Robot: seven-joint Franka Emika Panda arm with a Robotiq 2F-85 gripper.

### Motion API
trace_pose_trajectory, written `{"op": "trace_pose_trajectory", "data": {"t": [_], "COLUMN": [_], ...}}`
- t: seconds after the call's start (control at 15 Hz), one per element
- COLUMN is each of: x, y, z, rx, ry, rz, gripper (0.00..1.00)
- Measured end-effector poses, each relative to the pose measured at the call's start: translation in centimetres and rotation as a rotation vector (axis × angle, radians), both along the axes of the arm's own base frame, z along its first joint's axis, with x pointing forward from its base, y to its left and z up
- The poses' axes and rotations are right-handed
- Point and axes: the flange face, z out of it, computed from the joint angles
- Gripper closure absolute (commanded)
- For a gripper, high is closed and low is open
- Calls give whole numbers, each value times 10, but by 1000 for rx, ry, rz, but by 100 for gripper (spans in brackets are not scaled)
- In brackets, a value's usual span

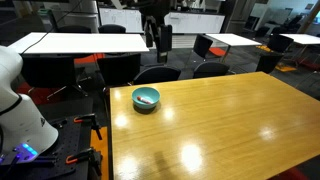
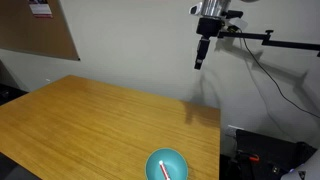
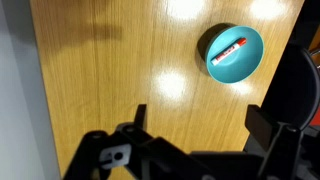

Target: Take the marker from the bowl and put it on the table

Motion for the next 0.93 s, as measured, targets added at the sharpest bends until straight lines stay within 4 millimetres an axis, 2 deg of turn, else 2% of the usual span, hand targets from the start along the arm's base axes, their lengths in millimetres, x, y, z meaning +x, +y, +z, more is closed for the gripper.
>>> {"op": "trace_pose_trajectory", "data": {"t": [0.6,0.93], "x": [1,7], "y": [3,29], "z": [0,-8], "rx": [0,68], "ry": [-1,-13], "rz": [0,-33], "gripper": [0,0]}}
